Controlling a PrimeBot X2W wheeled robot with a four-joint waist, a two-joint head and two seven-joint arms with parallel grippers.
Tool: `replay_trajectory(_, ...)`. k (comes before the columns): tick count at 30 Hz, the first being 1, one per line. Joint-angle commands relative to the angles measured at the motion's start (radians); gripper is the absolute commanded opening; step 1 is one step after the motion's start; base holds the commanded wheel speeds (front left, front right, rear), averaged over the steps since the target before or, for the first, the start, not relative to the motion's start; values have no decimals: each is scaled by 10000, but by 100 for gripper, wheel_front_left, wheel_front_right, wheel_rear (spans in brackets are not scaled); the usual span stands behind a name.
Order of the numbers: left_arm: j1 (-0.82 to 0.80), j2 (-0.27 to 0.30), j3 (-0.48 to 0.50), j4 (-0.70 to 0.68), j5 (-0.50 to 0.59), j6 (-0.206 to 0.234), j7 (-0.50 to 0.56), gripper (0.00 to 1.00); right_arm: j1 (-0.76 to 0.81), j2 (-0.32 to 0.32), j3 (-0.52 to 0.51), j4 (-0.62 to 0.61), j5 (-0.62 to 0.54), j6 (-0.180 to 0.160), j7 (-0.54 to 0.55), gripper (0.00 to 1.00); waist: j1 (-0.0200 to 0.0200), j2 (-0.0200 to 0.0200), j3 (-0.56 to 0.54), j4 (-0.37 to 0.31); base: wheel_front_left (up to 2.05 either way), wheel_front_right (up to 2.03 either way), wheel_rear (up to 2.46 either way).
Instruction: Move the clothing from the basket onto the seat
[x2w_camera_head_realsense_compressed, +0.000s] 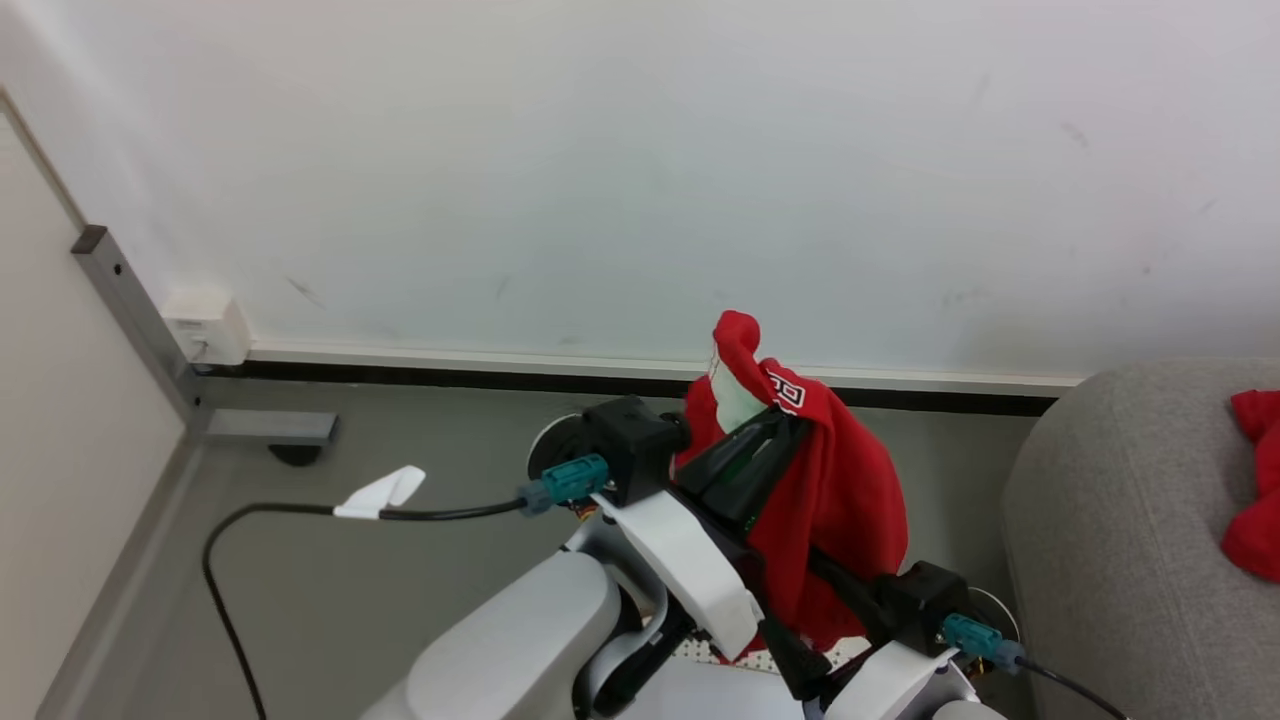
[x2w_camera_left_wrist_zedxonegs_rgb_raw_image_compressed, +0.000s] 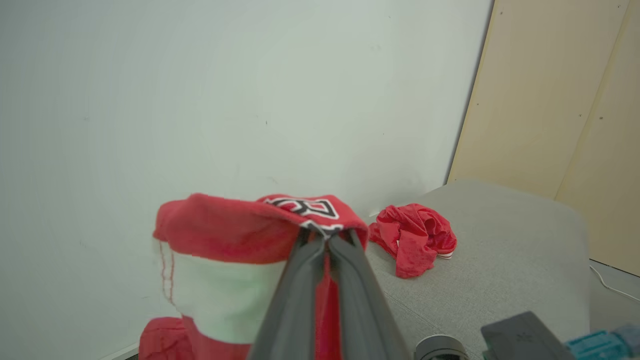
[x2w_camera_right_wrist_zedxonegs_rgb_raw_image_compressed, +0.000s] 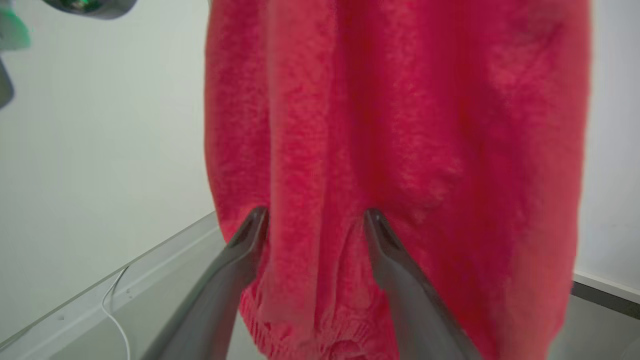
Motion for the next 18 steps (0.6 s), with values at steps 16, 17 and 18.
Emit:
replay_trajectory(16, 396, -12, -519, -721, -7, 70, 336, 0, -810, 180, -472, 987, -89, -23, 9, 0, 0, 0, -86, 765, 0, 0, 0)
replay_trajectory(17, 403, 8, -506, -722, -18, 67, 333, 0, -783, 169, -475, 981, -96, -23, 9, 0, 0, 0, -82, 759, 0, 0, 0)
replay_trajectory(18, 416, 27, -474, -710, -52, 96, 327, 0, -746, 144, -474, 958, -101, -23, 9, 0, 0, 0, -77, 746, 0, 0, 0)
